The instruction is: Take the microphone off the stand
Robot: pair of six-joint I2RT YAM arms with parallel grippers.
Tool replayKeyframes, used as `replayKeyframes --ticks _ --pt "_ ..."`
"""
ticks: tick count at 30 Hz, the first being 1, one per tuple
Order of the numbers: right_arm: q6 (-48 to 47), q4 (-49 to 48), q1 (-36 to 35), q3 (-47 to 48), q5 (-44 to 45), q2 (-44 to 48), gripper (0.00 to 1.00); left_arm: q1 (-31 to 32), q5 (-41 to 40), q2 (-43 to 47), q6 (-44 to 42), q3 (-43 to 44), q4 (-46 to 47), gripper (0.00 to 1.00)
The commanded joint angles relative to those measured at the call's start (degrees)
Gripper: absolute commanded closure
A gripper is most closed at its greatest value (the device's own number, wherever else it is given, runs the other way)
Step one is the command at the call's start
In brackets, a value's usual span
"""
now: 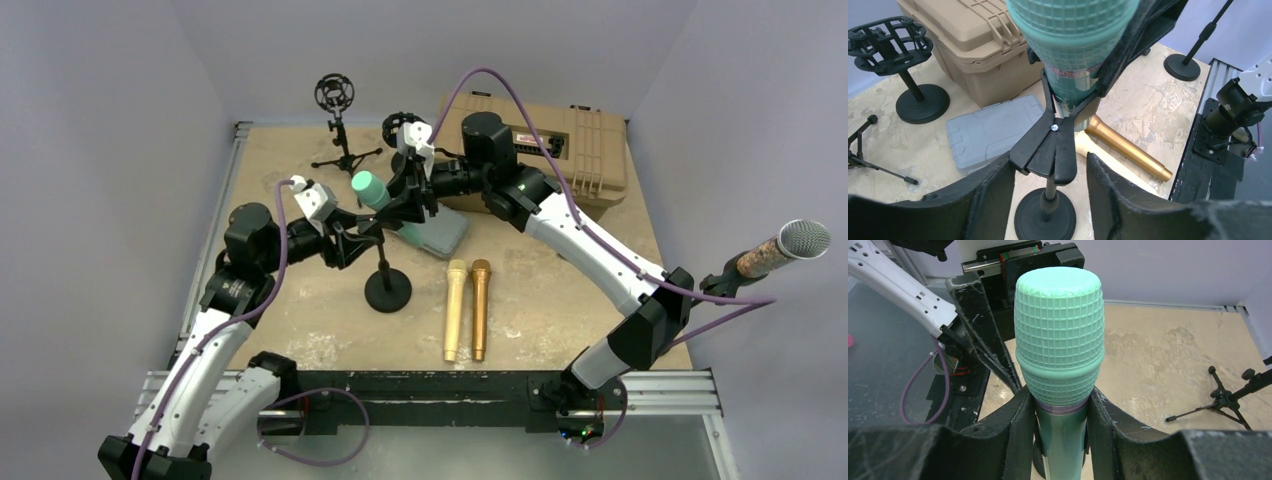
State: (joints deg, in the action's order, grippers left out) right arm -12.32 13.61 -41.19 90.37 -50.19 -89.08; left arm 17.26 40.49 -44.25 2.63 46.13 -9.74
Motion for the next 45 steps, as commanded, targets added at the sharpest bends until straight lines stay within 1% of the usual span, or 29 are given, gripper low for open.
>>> replayKeyframes --ticks 1,4,6,8,14,18,21,25,28,31,34,35,36,37,40,41,43,45 --pt "-0.22 0.98 0.21 0.51 1.06 -0.33 1.0 0.06 1.47 -0.73 -2.14 0.13 2.19 0.52" --pt "-0.2 0.98 0.15 0.41 0.98 -0.31 1.0 0.03 2.6 -1.97 -2.26 0.82 2.04 0.69" --pt "-0.23 0.99 0.21 0.42 0.98 -0.24 1.0 0.03 2.87 -2.05 -2.35 0.99 1.81 0.89" --pt "-0.3 0.94 0.16 0.5 1.14 -0.14 1.0 0.06 2.29 -2.09 -2.37 0.99 0.71 1.0" --pt "1.06 -1.47 0.17 -0.16 2.22 1.13 1.0 0.07 1.56 0.0 -2.37 -0.39 -0.45 1.0" --pt "4.43 -6.47 0.19 -1.89 6.45 4.28 1.0 0.06 1.12 0.57 -3.82 -0.62 -0.63 1.0" --pt "7.01 -9.67 0.18 -3.31 13.92 8.33 1.0 0.06 1.19 0.52 -3.91 -0.49 -0.73 1.0" --pt "10.47 -15.25 0.22 -6.92 24.86 15.91 1.0 0.06 1.27 0.91 -3.86 -0.64 -0.64 1.0" --pt "14.44 -18.34 0.21 -10.11 36.12 22.15 1.0 0.06 1.32 0.93 -3.66 -0.61 -0.7 1.0" --pt "17.02 -16.62 0.22 -12.56 47.1 26.3 1.0 0.11 1.19 0.81 -3.44 -0.31 -0.94 1.0" --pt "20.62 -11.69 0.18 -17.18 56.21 29.66 1.0 0.06 0.45 -0.04 -3.22 1.13 -2.67 1.0" --pt "21.84 -9.87 0.18 -19.1 58.3 31.08 1.0 0.06 0.37 -0.24 -3.1 1.72 -3.07 1.0" --pt "23.33 -8.02 0.2 -21.28 59.71 32.14 1.0 0.06 0.25 -0.3 -3.08 2.26 -3.44 0.96" --pt "24.81 -6.33 0.22 -23.83 60.79 33.3 1.0 0.06 0.13 -0.31 -1.78 2.76 -3.86 0.9" --pt "29.28 -2.13 0.23 -31.99 61.63 37.21 1.0 0.06 -1.72 0.3 0.23 3.61 -4.36 0.67" --pt "31.28 -0.27 0.18 -34.02 62.31 38.46 1.0 0.06 -2.06 0.52 0.75 3.62 -4.25 0.63" --pt "35.43 2.7 0.21 -37.95 62.93 40.45 1.0 0.06 -1.84 0.95 1.37 3.76 -4.13 0.56" --pt "38.24 5.35 0.22 -39.91 62.71 41.35 1.0 0.1 -1.35 1.01 2.0 4.14 -4.21 0.52"
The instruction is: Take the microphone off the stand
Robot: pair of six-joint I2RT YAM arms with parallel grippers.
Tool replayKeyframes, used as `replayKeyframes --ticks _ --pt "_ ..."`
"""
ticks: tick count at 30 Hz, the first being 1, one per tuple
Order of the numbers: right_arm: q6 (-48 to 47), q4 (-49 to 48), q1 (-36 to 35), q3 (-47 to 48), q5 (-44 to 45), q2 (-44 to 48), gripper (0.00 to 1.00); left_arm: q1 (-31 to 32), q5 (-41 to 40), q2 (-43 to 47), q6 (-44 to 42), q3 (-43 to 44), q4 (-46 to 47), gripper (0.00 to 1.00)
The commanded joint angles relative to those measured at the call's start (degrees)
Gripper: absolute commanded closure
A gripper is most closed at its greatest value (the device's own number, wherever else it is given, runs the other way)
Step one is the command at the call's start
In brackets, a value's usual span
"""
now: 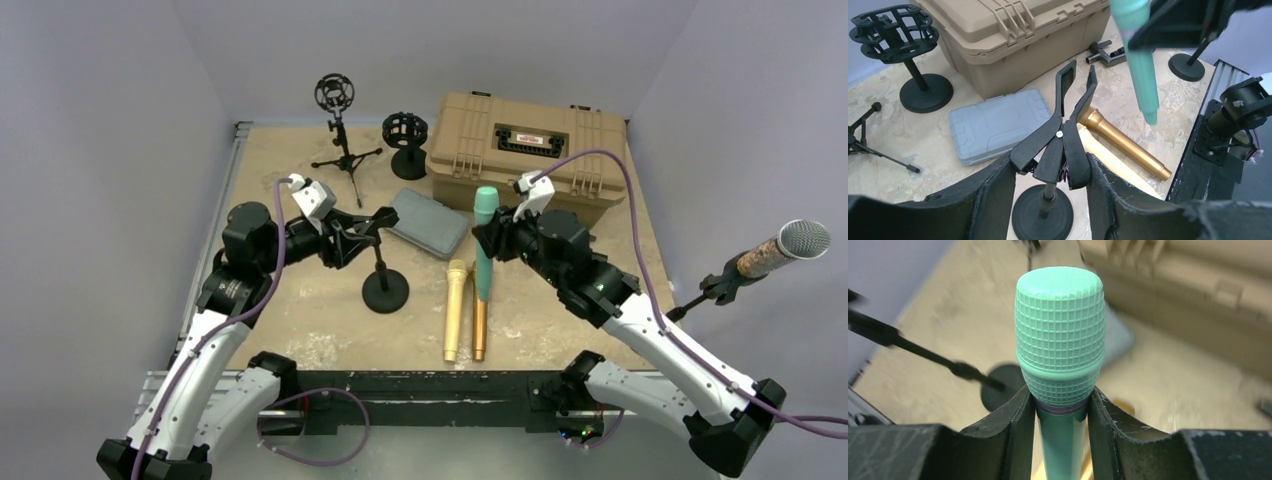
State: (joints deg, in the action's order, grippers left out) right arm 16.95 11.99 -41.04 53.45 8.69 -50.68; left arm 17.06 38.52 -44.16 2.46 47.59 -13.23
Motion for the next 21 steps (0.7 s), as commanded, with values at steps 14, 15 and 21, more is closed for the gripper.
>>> replayKeyframes --ticks 14,15,21 --pt "26.87 28.74 0.12 -8.13 5.99 -3.12 1.0 0.26 -2.25 4.16 3.83 3.77 -3.2 0.16" --pt "27.84 28.34 0.08 -9.23 6.33 -3.0 1.0 0.26 -2.91 4.28 3.79 3.94 -3.53 0.16" --pt "30.66 24.7 0.09 -15.17 7.71 -7.46 1.0 0.27 -7.14 5.27 3.74 4.02 -4.19 0.16"
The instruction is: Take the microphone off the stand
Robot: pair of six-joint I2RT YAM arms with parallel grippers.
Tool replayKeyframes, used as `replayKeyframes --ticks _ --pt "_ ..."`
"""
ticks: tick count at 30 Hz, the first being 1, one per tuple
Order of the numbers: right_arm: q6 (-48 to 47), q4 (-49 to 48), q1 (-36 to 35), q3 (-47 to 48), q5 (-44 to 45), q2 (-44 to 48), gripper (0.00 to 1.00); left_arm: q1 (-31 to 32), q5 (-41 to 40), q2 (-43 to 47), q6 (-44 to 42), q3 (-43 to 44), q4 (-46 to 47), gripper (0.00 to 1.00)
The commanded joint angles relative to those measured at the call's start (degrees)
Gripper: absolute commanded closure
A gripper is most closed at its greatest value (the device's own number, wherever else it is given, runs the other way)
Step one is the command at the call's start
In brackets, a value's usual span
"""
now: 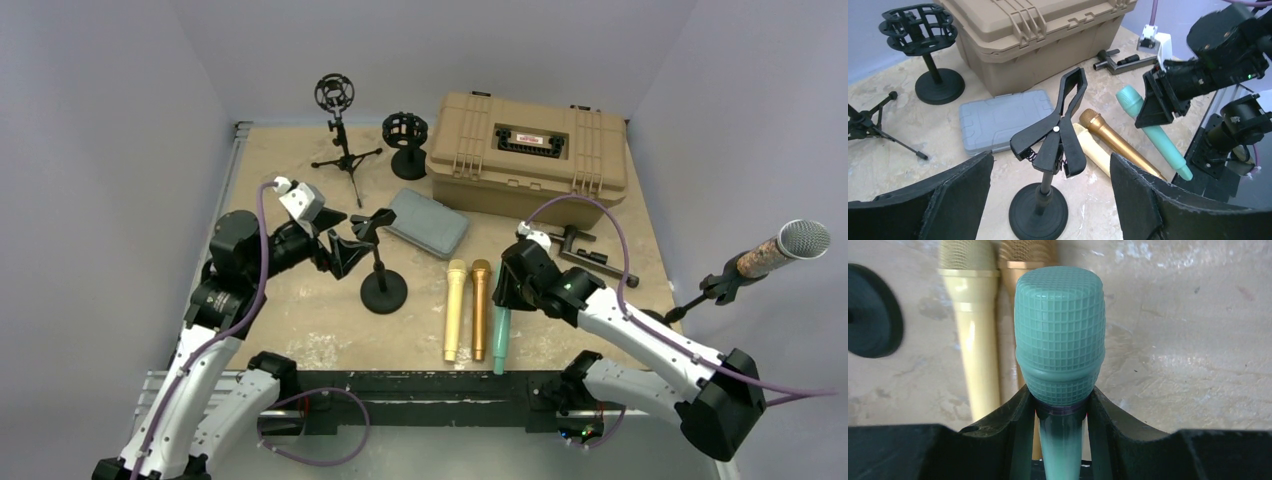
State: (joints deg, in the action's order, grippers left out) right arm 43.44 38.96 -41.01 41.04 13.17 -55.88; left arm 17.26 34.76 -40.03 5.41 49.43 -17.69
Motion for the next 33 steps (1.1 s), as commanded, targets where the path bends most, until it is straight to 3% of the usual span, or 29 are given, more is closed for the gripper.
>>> replayKeyframes --ticks 1,12,20,24,30,33 --pt "4.5 -2.88 0.07 -3.35 4.05 -3.1 0.99 0.06 -3.7 1.44 0.79 2.08 0.33 0.16" --pt "3.94 -12.25 0.14 -3.23 9.06 -16.82 0.93 0.06 -5.13 3.61 1.84 1.58 1.06 0.16" --pt "2.95 -16.27 0.13 -3.44 12.88 -17.74 0.82 0.06 -7.9 4.93 2.04 1.28 1.02 0.16" --pt "2.05 -15.63 0.31 -2.11 14.4 -19.22 0.72 0.06 -8.03 4.65 1.98 1.29 0.8 0.16" --pt "1.65 -15.92 0.31 -1.74 14.13 -19.64 0.49 0.08 -9.02 4.64 1.59 1.55 0.02 0.16" --pt "1.47 -15.59 0.24 -1.32 14.28 -18.88 0.43 0.06 -10.71 4.72 1.53 2.14 -1.12 0.16"
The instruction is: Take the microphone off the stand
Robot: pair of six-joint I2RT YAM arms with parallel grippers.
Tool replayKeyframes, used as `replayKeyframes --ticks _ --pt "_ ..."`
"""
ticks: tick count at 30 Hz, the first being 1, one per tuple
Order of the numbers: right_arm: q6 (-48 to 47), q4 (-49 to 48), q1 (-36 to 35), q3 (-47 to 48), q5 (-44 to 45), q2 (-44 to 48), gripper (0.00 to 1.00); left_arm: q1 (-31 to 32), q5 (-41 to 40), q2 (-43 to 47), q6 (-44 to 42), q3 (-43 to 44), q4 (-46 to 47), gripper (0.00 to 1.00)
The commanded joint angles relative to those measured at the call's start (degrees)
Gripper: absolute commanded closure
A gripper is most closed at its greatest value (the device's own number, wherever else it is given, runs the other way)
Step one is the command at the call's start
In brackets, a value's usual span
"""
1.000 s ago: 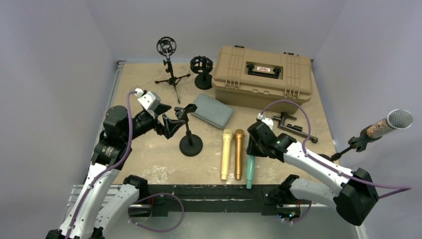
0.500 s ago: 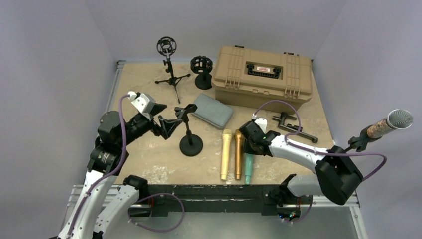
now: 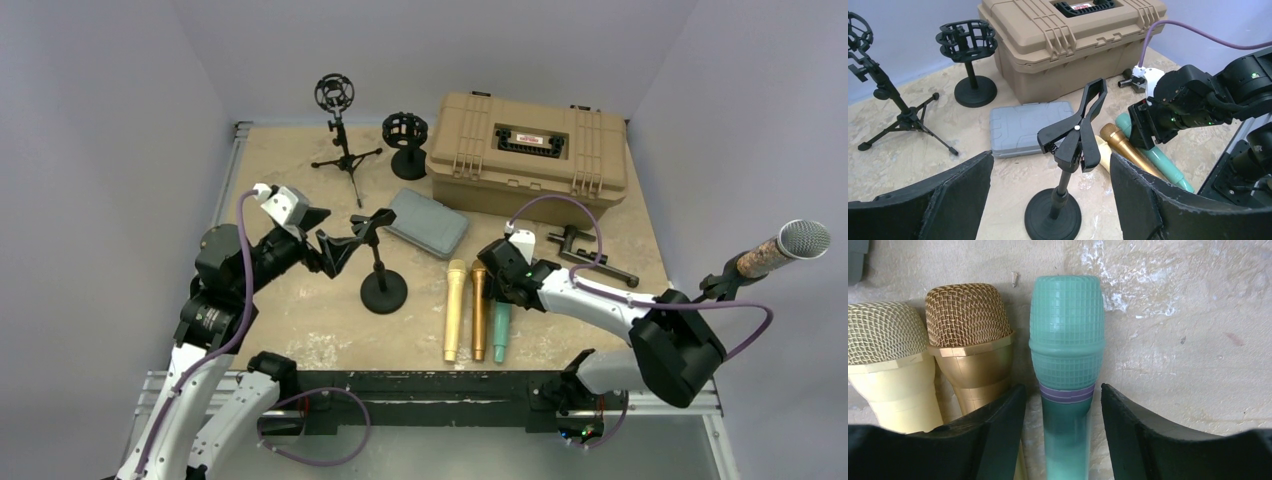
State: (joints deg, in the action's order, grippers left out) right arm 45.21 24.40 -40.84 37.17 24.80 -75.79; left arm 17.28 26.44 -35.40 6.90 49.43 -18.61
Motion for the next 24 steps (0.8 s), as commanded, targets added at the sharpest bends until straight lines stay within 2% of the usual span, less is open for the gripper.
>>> replayKeyframes --ticks 1,6,12,16,20,22,24 --pt "-0.44 -1.02 0.09 2.48 2.62 1.45 0.43 0.06 -2.74 0.22 0.15 2.34 -0.47 0.16" --pt "-0.9 0.17 0.11 3.14 2.6 4.67 0.4 0.08 -3.6 2.46 0.33 0.95 1.17 0.13" --pt "-4.36 1.48 0.08 5.31 2.57 9.87 0.32 0.04 -3.42 6.17 0.91 -1.23 4.35 0.09" --pt "-8.18 -1.27 0.09 6.6 -0.48 14.04 0.27 0.04 -2.24 6.76 1.07 -1.15 4.44 0.09" --pt "-9.59 -4.69 0.06 11.65 -9.04 17.02 0.27 0.04 -4.25 7.19 1.89 -1.64 4.91 0.08" --pt "-9.36 -10.55 0.09 12.39 -16.09 18.75 0.27 0.04 -4.37 7.33 1.81 -1.5 4.73 0.08" --pt "-5.93 -21.06 0.1 11.45 -25.37 19.99 0.26 0.04 -4.61 7.49 1.79 -1.93 4.97 0.08"
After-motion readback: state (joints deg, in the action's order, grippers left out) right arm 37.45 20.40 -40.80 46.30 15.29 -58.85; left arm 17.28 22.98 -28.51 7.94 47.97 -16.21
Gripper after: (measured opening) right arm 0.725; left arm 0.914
